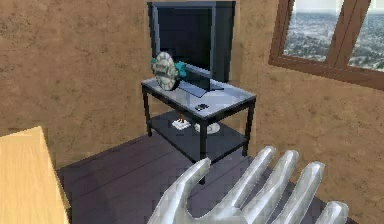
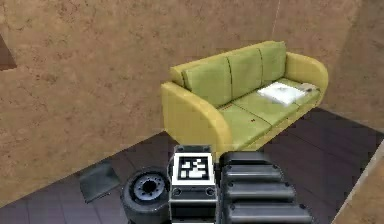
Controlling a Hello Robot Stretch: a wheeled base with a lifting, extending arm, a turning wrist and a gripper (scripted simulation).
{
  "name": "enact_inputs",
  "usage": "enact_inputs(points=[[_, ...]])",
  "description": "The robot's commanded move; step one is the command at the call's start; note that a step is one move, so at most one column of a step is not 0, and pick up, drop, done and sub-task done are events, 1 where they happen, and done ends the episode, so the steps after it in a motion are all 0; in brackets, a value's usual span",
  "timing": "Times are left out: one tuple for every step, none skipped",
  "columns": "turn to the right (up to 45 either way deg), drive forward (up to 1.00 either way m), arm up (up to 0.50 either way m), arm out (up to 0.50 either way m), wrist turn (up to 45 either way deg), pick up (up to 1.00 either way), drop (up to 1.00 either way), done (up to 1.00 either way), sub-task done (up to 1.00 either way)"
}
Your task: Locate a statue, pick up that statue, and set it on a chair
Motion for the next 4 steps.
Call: enact_inputs(points=[[-3.0,0.00,0.00,0.00,0.0,0.00,0.00,0.00,0.00],[45.0,0.00,0.00,0.00,0.0,0.00,0.00,0.00,0.00],[45.0,0.00,0.00,0.00,0.0,0.00,0.00,0.00,0.00],[45.0,0.00,0.00,0.00,0.0,0.00,0.00,0.00,0.00]])
